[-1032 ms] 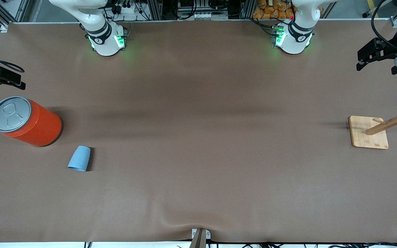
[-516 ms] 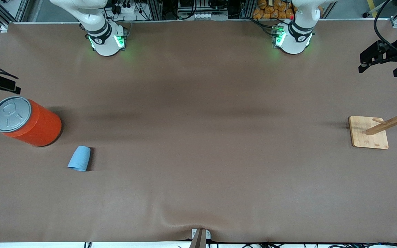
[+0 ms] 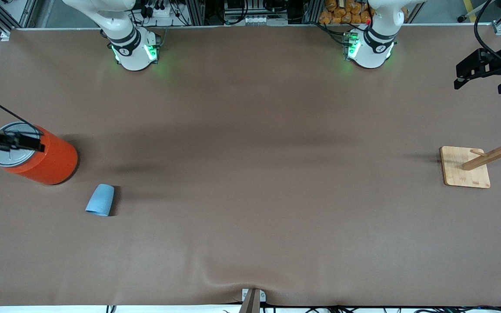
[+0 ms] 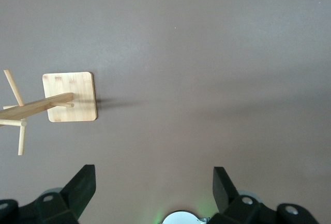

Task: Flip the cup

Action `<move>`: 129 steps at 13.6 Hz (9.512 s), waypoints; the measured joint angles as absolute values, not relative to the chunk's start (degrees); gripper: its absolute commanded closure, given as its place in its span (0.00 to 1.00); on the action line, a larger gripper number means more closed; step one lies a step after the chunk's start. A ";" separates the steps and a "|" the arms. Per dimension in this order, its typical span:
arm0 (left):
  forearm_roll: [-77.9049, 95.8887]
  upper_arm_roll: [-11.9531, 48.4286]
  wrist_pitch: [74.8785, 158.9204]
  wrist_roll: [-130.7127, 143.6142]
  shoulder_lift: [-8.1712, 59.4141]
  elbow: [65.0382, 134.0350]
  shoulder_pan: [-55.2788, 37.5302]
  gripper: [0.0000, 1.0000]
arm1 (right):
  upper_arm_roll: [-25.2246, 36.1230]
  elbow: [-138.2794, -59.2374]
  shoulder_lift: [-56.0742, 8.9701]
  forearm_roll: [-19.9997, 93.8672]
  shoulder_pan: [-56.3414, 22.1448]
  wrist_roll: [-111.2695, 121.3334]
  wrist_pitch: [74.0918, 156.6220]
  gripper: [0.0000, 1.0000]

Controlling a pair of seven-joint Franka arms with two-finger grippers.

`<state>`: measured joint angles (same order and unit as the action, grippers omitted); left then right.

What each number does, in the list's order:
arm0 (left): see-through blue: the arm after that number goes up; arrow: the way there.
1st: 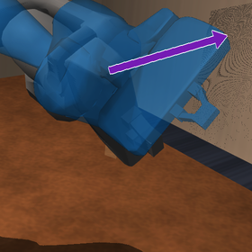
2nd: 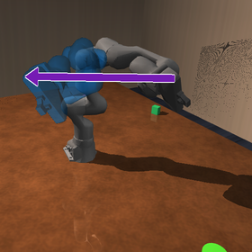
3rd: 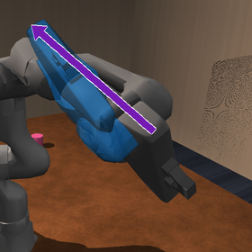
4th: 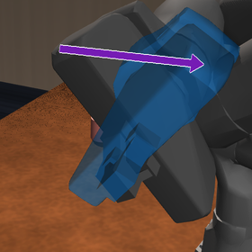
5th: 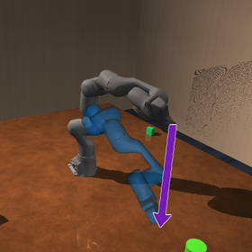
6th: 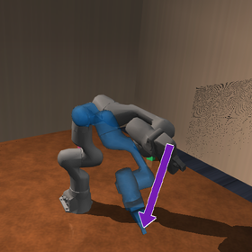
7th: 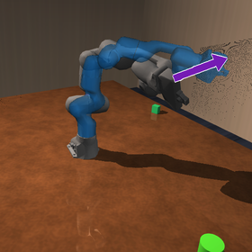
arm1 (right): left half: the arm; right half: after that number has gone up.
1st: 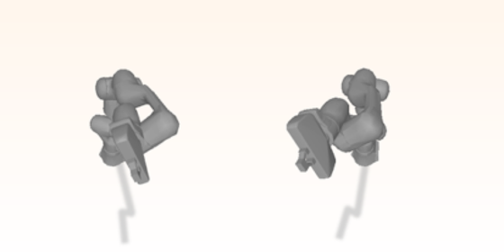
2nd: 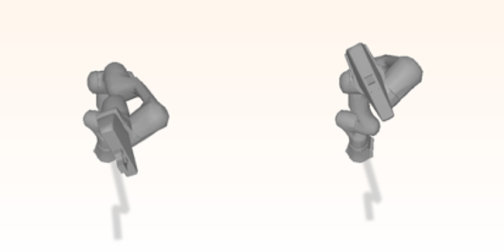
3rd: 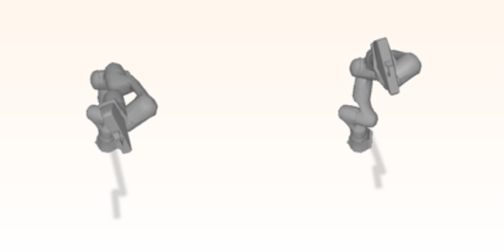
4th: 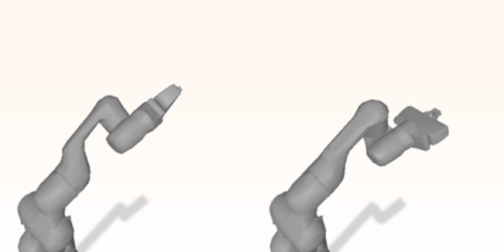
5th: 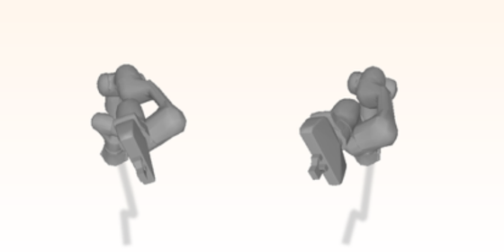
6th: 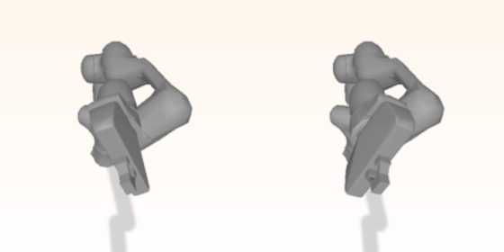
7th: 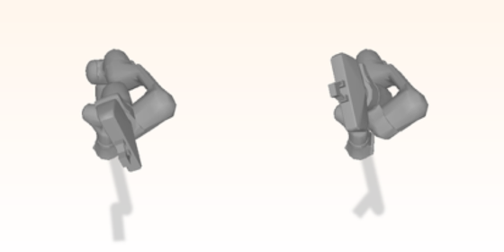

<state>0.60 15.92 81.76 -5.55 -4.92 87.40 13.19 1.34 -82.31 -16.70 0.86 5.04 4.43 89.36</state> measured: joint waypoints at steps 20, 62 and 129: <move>0.60 15.22 80.93 -5.55 -5.41 86.86 13.29 0.00 | 1.16 -88.88 -41.11 4.87 2.64 4.35 125.33 0.00; 0.60 14.46 80.19 -5.65 -5.88 86.82 13.30 0.00 | -6.04 -82.14 -36.31 5.30 -17.66 69.85 121.63 1.00; 67.59 17.01 122.45 -31.79 45.33 94.21 -11.52 0.07 | 2.63 -94.76 -20.50 2.49 -3.13 5.92 123.79 0.00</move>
<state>67.59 17.01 122.45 -31.79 45.33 94.21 -11.52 2.63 -94.76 -20.50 2.49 -3.13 5.92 123.79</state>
